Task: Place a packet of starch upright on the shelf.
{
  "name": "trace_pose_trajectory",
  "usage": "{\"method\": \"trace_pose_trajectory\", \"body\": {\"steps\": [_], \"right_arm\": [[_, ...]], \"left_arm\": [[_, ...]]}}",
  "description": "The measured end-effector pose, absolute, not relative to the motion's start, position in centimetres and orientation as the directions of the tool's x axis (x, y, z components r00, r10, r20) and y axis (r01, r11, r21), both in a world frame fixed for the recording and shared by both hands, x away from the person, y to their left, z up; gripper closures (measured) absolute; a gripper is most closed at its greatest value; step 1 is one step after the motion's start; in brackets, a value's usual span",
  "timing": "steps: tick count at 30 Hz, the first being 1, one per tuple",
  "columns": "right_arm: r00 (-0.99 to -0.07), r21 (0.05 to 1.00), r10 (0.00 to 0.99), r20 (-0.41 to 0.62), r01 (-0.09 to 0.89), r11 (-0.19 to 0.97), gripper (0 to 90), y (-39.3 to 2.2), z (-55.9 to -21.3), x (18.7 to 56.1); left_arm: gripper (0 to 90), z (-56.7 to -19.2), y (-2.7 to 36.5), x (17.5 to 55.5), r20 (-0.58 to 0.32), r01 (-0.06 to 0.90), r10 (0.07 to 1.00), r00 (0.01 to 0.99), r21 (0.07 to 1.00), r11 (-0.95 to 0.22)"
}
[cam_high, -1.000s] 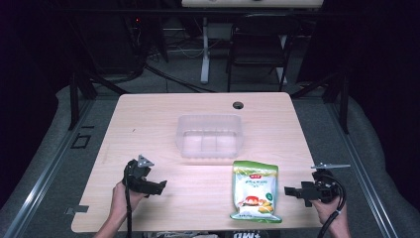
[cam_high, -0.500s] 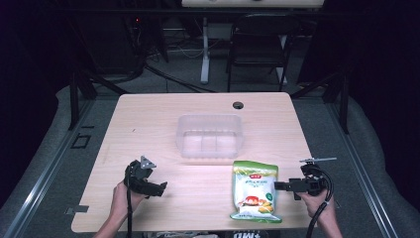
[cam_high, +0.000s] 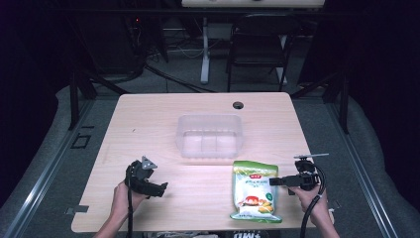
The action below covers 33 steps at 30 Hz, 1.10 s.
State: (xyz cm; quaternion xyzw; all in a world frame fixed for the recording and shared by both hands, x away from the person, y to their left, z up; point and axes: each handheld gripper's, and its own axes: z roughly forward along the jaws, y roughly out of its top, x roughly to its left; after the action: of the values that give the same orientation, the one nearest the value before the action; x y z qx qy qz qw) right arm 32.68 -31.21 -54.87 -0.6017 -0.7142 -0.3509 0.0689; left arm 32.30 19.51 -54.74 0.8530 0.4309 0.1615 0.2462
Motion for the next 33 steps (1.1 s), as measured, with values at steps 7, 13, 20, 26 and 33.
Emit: {"method": "trace_pose_trajectory", "body": {"steps": [7, 13, 20, 26, 33], "right_arm": [[-0.246, 0.386, 0.817, 0.522, 0.922, 0.031, 24.2, -30.6, -55.3, 33.5], [-0.217, 0.368, 0.827, 0.519, 0.930, 0.013, 26.3, -30.4, -55.6, 33.9], [-0.202, 0.349, 0.838, 0.508, 0.937, 0.015, 31.6, -29.7, -55.9, 34.3], [-0.209, 0.343, 0.848, 0.487, 0.939, 0.034, 45.9, -29.5, -55.9, 34.8], [-0.221, 0.347, 0.854, 0.471, 0.936, 0.051, 66.2, -28.9, -56.1, 35.0]], "left_arm": [[5.6, -54.8, 19.4, 32.3, 0.069, 0.652, 0.812, 0.579, 0.559, -0.512], [5.7, -54.7, 19.4, 32.3, 0.069, 0.649, 0.810, 0.582, 0.561, -0.514], [6.0, -54.8, 19.3, 32.3, 0.070, 0.647, 0.806, 0.588, 0.558, -0.520], [6.3, -54.8, 19.3, 32.3, 0.073, 0.644, 0.804, 0.590, 0.557, -0.524], [6.9, -54.8, 19.2, 32.2, 0.078, 0.640, 0.803, 0.591, 0.559, -0.526]]}}
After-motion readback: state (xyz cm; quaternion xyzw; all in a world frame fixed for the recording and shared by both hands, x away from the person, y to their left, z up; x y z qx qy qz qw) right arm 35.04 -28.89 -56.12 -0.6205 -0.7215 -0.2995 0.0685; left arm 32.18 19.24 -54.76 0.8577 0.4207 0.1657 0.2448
